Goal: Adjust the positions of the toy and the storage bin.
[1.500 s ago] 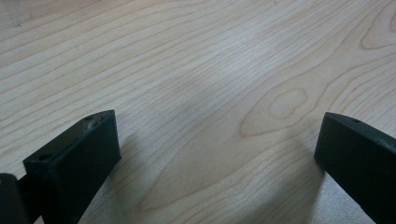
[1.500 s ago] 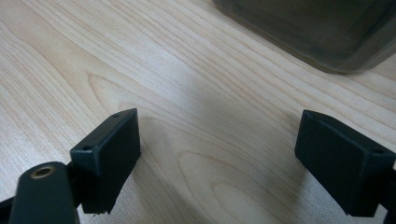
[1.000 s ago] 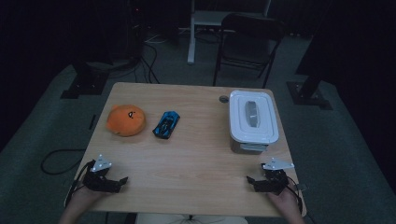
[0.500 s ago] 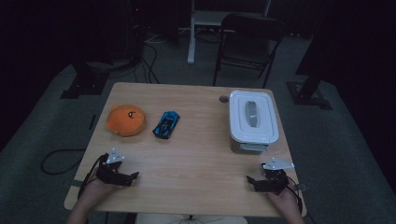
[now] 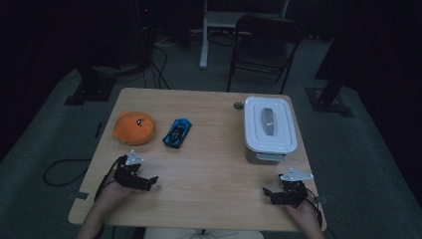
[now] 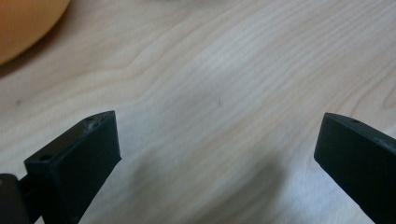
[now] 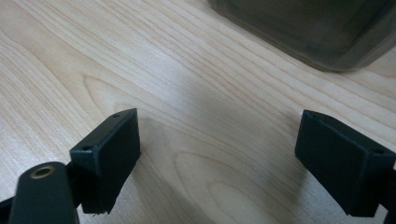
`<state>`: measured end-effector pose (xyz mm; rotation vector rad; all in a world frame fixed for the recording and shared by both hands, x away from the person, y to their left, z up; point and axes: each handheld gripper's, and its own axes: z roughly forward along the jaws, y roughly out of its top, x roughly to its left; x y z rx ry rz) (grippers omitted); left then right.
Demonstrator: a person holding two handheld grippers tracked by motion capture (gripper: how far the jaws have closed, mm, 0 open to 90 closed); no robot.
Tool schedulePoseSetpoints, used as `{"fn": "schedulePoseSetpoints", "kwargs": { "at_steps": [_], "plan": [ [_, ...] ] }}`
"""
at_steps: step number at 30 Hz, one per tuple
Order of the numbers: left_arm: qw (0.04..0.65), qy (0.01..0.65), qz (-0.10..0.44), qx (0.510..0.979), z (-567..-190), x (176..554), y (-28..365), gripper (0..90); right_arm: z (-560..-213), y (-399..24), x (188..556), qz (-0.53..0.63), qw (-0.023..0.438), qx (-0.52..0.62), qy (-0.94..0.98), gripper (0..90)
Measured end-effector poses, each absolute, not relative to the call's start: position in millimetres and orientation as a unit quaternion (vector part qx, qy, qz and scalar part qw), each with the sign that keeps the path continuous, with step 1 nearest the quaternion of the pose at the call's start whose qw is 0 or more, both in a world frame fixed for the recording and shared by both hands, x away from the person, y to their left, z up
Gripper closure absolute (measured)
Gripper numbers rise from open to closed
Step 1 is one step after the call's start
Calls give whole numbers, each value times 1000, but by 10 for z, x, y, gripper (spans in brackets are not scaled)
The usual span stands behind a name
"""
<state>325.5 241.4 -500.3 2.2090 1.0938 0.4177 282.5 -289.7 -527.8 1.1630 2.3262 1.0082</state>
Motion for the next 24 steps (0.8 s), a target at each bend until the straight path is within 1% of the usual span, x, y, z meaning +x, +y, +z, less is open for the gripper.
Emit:
{"fn": "schedulePoseSetpoints", "kwargs": {
  "at_steps": [3, 4, 6, 8, 24],
  "plan": [
    [321, 425, 162, 831, -4949, 3329, 2368, 8, -5276, -2896, 2823, 355, 174, 412, 821, 136],
    [326, 429, 156, 828, -4925, 3363, 2358, 8, -5277, -2897, 2824, 355, 175, 411, 821, 136],
    [323, 430, 168, 826, -4891, 3412, 2325, 8, -5277, -2897, 2824, 355, 175, 410, 821, 136],
    [324, 431, 168, 825, -4874, 3453, 2300, 8, -5277, -2897, 2824, 355, 175, 410, 821, 136],
    [319, 416, 159, 837, -4731, 3863, 1947, 9, -5277, -2897, 2824, 355, 175, 410, 821, 136]
  ]
}}
